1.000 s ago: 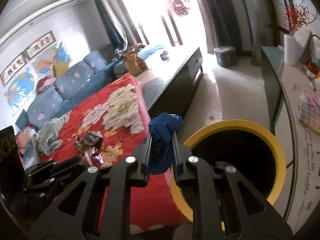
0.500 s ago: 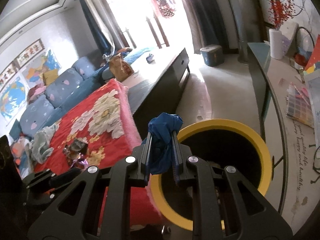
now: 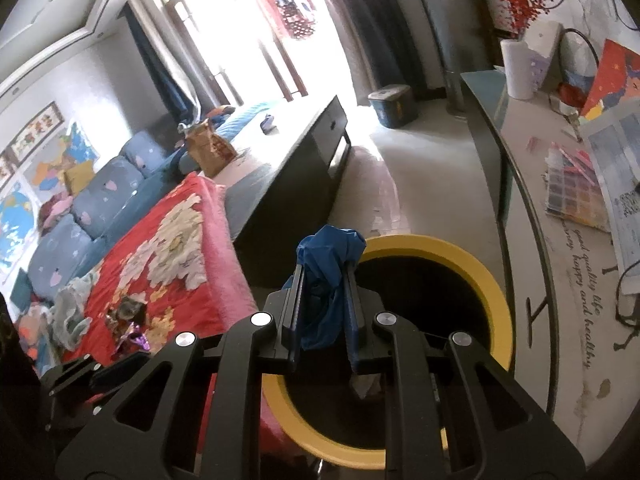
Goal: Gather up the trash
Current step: 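Carry the purple wrapper with the left tool while the right tool carries the blue cloth to the bin, then open the left tool over the bin while the right tool releases the blue cloth inside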
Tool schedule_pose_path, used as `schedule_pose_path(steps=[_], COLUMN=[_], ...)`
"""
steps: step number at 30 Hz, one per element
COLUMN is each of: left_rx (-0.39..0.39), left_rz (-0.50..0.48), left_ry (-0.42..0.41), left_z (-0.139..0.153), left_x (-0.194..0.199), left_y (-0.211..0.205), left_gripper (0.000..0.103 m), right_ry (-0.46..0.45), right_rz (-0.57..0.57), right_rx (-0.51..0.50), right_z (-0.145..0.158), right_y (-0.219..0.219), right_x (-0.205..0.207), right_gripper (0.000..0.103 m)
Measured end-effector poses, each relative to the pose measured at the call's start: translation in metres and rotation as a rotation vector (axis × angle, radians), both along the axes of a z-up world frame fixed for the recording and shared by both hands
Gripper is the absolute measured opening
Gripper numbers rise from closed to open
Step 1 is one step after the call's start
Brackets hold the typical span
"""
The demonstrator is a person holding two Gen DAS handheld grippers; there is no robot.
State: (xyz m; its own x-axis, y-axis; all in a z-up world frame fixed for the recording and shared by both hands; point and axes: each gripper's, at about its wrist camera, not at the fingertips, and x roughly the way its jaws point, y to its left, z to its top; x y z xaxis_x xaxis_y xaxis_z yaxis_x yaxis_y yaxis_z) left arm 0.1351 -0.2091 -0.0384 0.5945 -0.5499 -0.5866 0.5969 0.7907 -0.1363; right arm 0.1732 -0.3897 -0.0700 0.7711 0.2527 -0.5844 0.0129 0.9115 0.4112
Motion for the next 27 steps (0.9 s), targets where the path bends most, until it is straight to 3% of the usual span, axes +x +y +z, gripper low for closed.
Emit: schedule_pose_path(steps=[13, 27], left_rx=[0.026, 0.029], left_rz=[-0.027, -0.038], left_ry=[0.025, 0.107], left_z=[-0.021, -0.05], left_x=[0.013, 0.035], left_y=[-0.023, -0.037], left_gripper=[0.018, 0.018], right_ry=[0.048, 0.11], right_rz=[-0.056, -0.062], right_rx=[0.018, 0.037], right_z=[-0.021, -0.043], right_y=[-0.022, -0.03], right_x=[0.004, 0.01], right_gripper=[0.012, 0.015])
